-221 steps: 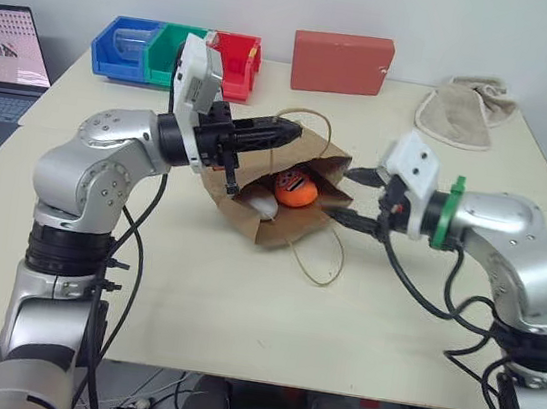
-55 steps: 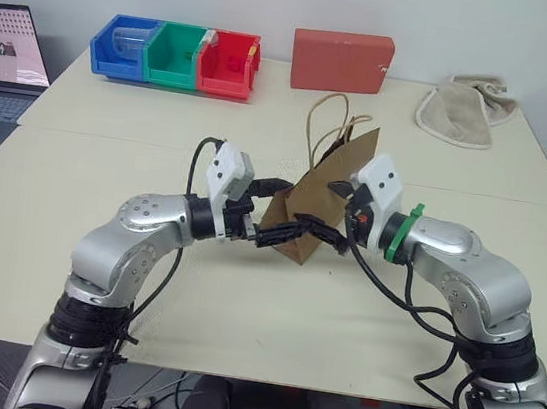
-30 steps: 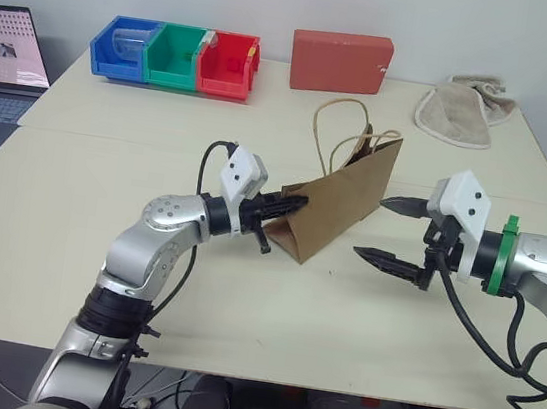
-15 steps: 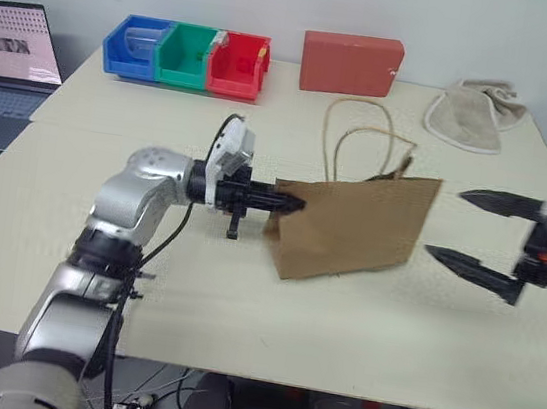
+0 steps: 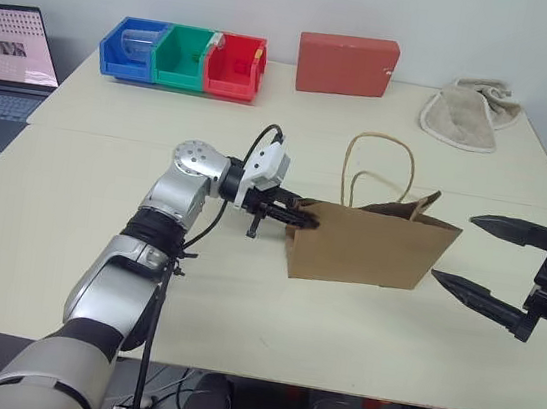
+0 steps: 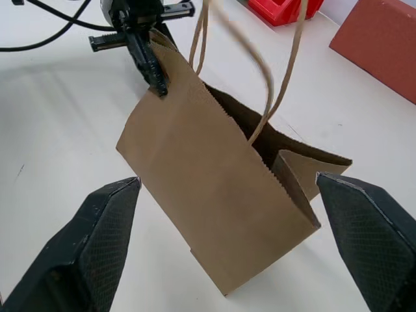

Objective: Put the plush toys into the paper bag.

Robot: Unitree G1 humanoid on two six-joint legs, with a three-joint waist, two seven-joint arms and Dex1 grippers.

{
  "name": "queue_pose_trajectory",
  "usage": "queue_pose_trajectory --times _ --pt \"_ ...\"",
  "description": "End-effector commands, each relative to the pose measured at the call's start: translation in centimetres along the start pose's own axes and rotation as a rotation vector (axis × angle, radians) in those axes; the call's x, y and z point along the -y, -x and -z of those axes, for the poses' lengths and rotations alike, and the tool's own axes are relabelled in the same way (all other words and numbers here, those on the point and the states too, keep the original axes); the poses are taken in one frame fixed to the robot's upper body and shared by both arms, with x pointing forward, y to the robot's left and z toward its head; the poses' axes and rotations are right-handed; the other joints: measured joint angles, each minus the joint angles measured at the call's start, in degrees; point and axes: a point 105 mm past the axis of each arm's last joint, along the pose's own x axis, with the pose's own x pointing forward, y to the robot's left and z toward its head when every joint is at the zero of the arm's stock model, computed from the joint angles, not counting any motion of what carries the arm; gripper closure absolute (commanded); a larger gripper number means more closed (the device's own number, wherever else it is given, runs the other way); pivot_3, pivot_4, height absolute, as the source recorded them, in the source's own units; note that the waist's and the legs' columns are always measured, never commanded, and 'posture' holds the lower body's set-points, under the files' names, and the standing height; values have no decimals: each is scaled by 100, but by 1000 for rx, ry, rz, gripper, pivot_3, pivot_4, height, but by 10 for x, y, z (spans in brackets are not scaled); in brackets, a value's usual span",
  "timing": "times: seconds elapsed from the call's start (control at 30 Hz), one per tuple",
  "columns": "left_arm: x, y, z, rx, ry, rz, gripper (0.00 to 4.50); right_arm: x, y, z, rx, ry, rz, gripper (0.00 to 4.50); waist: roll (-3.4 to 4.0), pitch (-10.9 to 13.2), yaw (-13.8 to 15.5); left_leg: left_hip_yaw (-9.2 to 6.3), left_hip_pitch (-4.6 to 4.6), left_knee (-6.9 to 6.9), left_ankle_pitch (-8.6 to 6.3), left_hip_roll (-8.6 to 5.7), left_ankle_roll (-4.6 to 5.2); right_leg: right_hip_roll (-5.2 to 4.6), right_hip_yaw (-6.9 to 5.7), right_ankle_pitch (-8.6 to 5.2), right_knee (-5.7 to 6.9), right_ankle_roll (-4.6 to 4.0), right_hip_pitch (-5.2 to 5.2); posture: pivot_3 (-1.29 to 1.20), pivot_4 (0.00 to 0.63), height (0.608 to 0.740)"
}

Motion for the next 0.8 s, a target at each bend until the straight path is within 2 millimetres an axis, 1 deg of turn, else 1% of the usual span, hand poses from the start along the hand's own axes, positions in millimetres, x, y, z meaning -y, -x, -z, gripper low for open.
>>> queue_pose_trajectory --times 0.03,0.1,0.13,0.2,0.23,0.27,0.3,0.37,0.4,0.47,0.53,0.63,0.73,0.8 --pt "-3 14 -10 8 -34 -47 2537 7 2 -6 9 41 17 0 0 0 -2 0 0 -1 0 0 0 0 0 0 0 0 0 0 150 740" --pt "-3 17 -10 9 -37 -58 1904 7 2 -6 8 44 16 0 0 0 -2 -1 1 -2 0 1 0 0 -1 0 1 0 0 0 150 740" --pt "-2 22 -12 7 -32 -70 1557 9 2 -7 8 47 15 0 0 0 0 -1 1 -2 0 2 0 0 -1 0 0 0 0 0 150 740" --pt "5 44 -14 -29 -35 -135 898 17 2 -6 -6 57 9 0 1 1 -44 -1 1 -3 0 2 0 0 -1 0 0 0 -1 0 150 740" --pt "10 59 -13 -69 -19 -185 609 23 4 -6 -15 66 5 0 1 1 -102 2 1 -6 0 4 0 0 2 0 0 0 -1 0 150 740" --pt "15 69 -13 -99 -6 -216 303 27 5 -5 -21 73 1 0 2 1 -142 3 6 -8 0 7 0 0 2 0 1 0 -1 0 150 740" --pt "22 86 -16 -124 22 -272 41 34 8 -4 -38 93 -6 0 2 1 -158 5 10 -12 0 10 0 1 3 0 1 0 -2 0 150 740" --pt "36 112 -20 -196 50 -357 41 45 15 -1 -71 128 -8 0 2 2 -179 4 16 -17 0 13 0 3 2 0 4 -1 0 0 150 740" --pt "47 126 -22 -243 74 -400 41 53 19 1 -88 141 -7 0 2 2 -182 4 17 -18 0 13 0 3 1 0 4 -1 0 0 150 740" --pt "62 144 -26 -294 106 -471 41 64 24 4 -107 158 -7 0 3 2 -175 7 17 -22 -1 14 1 1 1 -1 1 -1 0 0 150 740" --pt "75 156 -29 -317 130 -548 41 74 28 6 -125 168 -10 0 4 2 -157 11 19 -20 -1 13 0 -4 1 -2 -8 0 5 0 150 740" --pt "85 163 -23 -365 160 -595 41 82 30 11 -147 179 -25 0 5 3 -88 13 23 -18 -1 11 0 -7 1 -3 -21 0 14 0 150 740" --pt "85 164 -23 -333 202 -600 41 85 29 10 -143 181 -40 0 6 4 -69 15 22 -15 0 12 0 -6 2 -8 -35 -7 18 0 150 740" --pt "84 164 -22 -346 188 -598 41 85 27 10 -139 183 -46 0 7 4 -80 23 23 -14 0 13 0 -7 7 -8 -43 -8 20 0 150 740"
